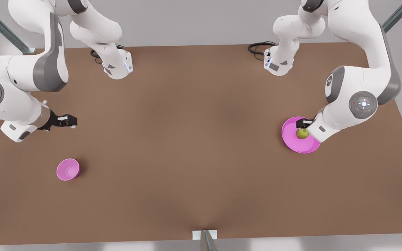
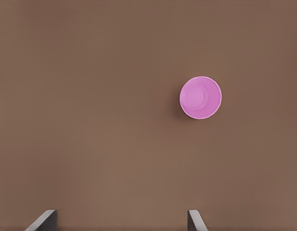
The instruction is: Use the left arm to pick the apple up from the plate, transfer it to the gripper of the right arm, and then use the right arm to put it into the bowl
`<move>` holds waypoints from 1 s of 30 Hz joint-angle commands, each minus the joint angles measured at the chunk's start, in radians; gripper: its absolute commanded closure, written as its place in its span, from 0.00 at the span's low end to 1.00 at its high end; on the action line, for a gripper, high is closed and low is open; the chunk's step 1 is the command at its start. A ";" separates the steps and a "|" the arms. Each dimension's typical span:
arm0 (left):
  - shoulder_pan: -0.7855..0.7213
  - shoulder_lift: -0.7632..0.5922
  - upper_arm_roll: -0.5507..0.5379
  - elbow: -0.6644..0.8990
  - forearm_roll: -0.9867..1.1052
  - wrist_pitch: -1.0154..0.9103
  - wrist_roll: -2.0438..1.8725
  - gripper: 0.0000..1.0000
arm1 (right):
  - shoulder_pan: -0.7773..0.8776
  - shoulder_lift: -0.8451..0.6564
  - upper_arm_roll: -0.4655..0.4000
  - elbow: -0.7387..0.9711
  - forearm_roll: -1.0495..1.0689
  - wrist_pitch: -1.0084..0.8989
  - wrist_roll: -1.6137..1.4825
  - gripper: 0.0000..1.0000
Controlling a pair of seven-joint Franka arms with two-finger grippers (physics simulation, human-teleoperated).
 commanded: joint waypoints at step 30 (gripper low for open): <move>0.124 0.090 0.160 -0.773 -0.062 0.955 0.370 0.00 | -0.002 0.043 -0.001 0.013 -0.003 0.001 -0.014 0.00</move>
